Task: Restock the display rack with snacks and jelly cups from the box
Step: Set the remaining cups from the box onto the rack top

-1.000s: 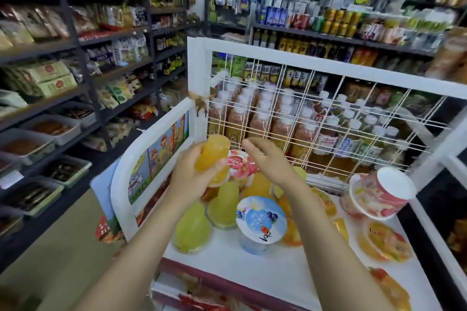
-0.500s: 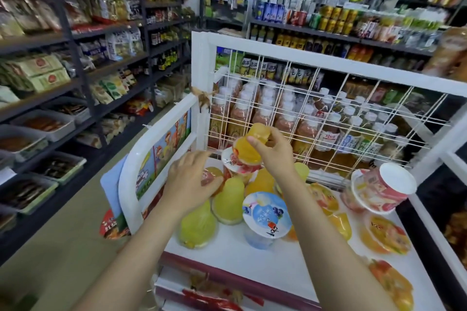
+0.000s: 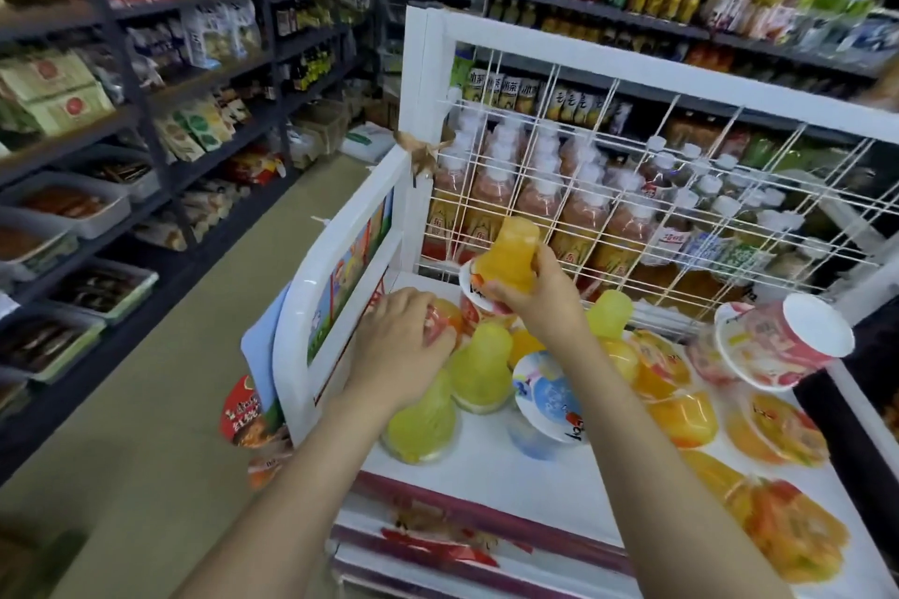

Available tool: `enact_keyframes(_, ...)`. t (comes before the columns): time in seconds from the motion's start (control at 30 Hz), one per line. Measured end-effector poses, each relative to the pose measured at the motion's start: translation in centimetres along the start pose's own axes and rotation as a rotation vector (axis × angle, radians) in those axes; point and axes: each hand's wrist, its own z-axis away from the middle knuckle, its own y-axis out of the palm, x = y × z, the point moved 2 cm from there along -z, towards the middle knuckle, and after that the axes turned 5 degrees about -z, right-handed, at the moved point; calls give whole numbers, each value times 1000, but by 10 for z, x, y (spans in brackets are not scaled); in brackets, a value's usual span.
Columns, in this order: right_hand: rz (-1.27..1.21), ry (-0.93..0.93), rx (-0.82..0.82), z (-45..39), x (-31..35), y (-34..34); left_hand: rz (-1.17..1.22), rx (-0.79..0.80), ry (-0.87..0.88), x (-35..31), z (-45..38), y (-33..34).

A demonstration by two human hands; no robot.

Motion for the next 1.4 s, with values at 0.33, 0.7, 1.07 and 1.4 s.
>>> enact_keyframes(0.33, 64, -265, -312, 179, -15, -106, 215, -418, 395, -117, 68, -1)
enact_keyframes(0.7, 369, 328, -199, 475, -312, -227, 126, 266, 582, -289, 290, 283)
enact_keyframes(1.07, 225, 815, 136, 638, -568, -186, -234, 676, 423, -273, 468, 545)
enact_keyframes(1.4, 200, 879, 308, 677, -651, -115, -33, 532, 337, -248, 504, 598)
